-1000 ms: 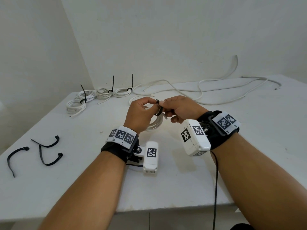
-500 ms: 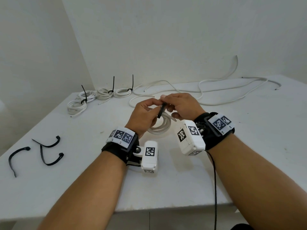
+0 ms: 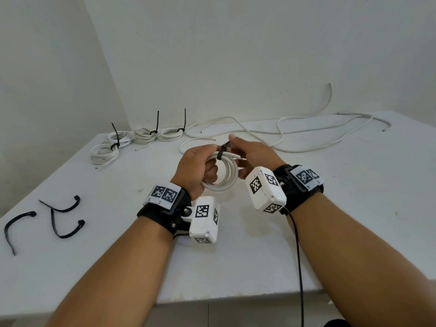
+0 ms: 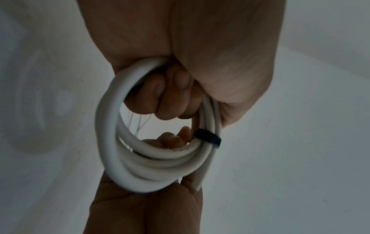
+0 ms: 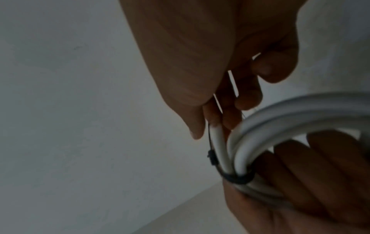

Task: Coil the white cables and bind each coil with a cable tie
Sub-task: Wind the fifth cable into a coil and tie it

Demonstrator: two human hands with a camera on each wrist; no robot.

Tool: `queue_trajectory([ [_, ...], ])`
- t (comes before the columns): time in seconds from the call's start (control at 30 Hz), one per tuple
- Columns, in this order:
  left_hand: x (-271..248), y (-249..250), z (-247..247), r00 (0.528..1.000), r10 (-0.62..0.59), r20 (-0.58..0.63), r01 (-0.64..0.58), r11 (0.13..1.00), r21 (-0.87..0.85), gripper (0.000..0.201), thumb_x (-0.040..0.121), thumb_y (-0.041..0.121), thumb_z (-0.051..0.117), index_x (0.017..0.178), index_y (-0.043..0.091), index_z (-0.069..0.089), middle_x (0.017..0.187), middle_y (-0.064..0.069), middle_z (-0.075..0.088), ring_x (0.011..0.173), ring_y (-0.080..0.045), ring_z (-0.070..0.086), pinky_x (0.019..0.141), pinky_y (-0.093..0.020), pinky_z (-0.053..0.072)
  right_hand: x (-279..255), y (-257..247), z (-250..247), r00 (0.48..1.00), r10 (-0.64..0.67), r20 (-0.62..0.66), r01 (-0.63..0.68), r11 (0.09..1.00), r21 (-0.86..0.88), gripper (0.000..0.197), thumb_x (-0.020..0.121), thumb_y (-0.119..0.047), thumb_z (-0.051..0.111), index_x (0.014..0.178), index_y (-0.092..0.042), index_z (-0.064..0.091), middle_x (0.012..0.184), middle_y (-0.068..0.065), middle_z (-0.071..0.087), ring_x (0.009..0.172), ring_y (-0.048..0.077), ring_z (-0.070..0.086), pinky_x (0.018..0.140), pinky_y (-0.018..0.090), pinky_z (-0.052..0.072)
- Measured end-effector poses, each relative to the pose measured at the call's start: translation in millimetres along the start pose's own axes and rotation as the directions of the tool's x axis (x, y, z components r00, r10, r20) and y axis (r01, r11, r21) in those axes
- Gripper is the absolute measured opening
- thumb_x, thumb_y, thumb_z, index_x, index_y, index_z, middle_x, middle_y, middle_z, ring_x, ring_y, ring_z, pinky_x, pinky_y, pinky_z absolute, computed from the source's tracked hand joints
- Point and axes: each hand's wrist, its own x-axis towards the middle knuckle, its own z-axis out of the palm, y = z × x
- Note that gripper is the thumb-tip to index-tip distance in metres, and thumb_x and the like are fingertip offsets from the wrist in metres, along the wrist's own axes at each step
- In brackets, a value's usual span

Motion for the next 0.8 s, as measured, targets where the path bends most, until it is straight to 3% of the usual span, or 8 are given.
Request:
queue_trajectory([
  [0.1, -0.6, -0.9, -0.4, 1.000, -0.014, 0.023, 0.013, 0.999, 0.050, 0.043, 0.101, 0.018, 0.042, 0.068, 0.013, 0.069, 0.043, 0.003, 0.023, 0.035, -0.009, 0.019, 0.042, -0.020, 0.017, -0.1, 0.5, 3.7, 0.998, -0.002, 0.060, -0.002, 0.998, 0.067, 0.027, 0.091, -0.037, 0.066, 0.081, -0.015, 0.076, 0.075, 0.001, 0.067, 0.065, 0.017, 0.061, 0.060, 0.028, 0.049],
  [0.2, -0.5, -3.1, 5.0, 0.998, 0.027, 0.062, -0.032, 0.995, 0.095, 0.036, 0.101, 0.016, 0.046, 0.068, 0.014, 0.061, 0.048, 0.003, 0.023, 0.036, -0.009, 0.020, 0.039, -0.019, 0.022, -1.3, -3.6, 1.4, 1.000, 0.012, -0.016, -0.010, 0.987, 0.162, 0.024, 0.093, -0.026, 0.065, 0.079, -0.009, 0.072, 0.066, 0.002, 0.059, 0.054, 0.013, 0.049, 0.049, 0.024, 0.042],
  [0.33, -1.4, -1.6, 11.9, 0.982, 0.059, 0.182, -0.088, 0.985, 0.151, 0.026, 0.093, 0.020, 0.056, 0.068, 0.021, 0.057, 0.049, 0.004, 0.021, 0.039, -0.010, 0.016, 0.041, -0.019, 0.020, -4.8, -5.1, 0.8, 0.987, -0.041, -0.157, 0.056, 0.994, 0.096, 0.025, 0.092, -0.022, 0.065, 0.073, -0.006, 0.069, 0.060, 0.003, 0.057, 0.054, 0.016, 0.046, 0.055, 0.028, 0.041],
  [0.47, -5.0, -3.4, 11.6, 0.968, 0.089, 0.233, -0.133, 0.974, 0.183, 0.012, 0.082, 0.013, 0.066, 0.080, 0.018, 0.054, 0.051, -0.001, 0.034, 0.038, -0.011, 0.025, 0.045, -0.025, 0.017, -9.3, -7.3, 0.5, 0.983, -0.054, -0.173, 0.068, 0.995, 0.075, 0.026, 0.091, -0.023, 0.066, 0.072, -0.006, 0.070, 0.064, 0.006, 0.060, 0.057, 0.019, 0.052, 0.058, 0.030, 0.046],
  [0.6, -4.0, -6.0, 7.8, 0.979, 0.118, 0.165, -0.140, 0.982, 0.125, 0.013, 0.081, 0.010, 0.068, 0.077, 0.019, 0.060, 0.054, -0.001, 0.039, 0.038, -0.010, 0.026, 0.041, -0.020, 0.022, -11.2, -7.5, 3.9, 0.987, -0.080, -0.140, 0.082, 0.997, 0.009, 0.028, 0.095, -0.031, 0.062, 0.085, -0.007, 0.073, 0.074, 0.004, 0.064, 0.059, 0.015, 0.058, 0.055, 0.022, 0.049],
  [0.7, -3.0, -0.7, 0.7, 0.987, 0.154, 0.054, -0.161, 0.973, 0.165, 0.011, 0.087, 0.007, 0.070, 0.088, 0.015, 0.064, 0.056, -0.004, 0.038, 0.039, -0.011, 0.027, 0.043, -0.021, 0.023, -2.4, -6.7, -5.3, 0.974, -0.070, -0.216, 0.060, 0.997, -0.055, 0.035, 0.096, -0.039, 0.055, 0.086, -0.012, 0.074, 0.076, -0.002, 0.067, 0.066, 0.013, 0.060, 0.060, 0.027, 0.047],
  [0.77, -0.5, 6.6, -7.8, 0.979, 0.192, -0.065, -0.171, 0.955, 0.243, 0.006, 0.090, 0.010, 0.068, 0.092, 0.014, 0.064, 0.056, 0.000, 0.044, 0.041, -0.012, 0.029, 0.044, -0.023, 0.022, 8.7, -0.7, -14.7, 0.936, -0.189, -0.297, 0.081, 0.937, -0.339, 0.030, 0.094, -0.040, 0.055, 0.082, -0.017, 0.072, 0.083, -0.001, 0.068, 0.079, 0.018, 0.061, 0.074, 0.033, 0.048],
  [0.8, 1.9, 10.5, -14.5, 0.971, 0.207, -0.120, -0.166, 0.943, 0.288, 0.004, 0.091, 0.013, 0.065, 0.089, 0.015, 0.063, 0.054, 0.003, 0.045, 0.041, -0.012, 0.030, 0.045, -0.024, 0.021, 11.8, 2.0, -16.6, 0.922, -0.243, -0.301, 0.055, 0.853, -0.519, 0.025, 0.092, -0.041, 0.057, 0.085, -0.021, 0.070, 0.092, 0.000, 0.069, 0.090, 0.021, 0.063, 0.084, 0.036, 0.049],
])
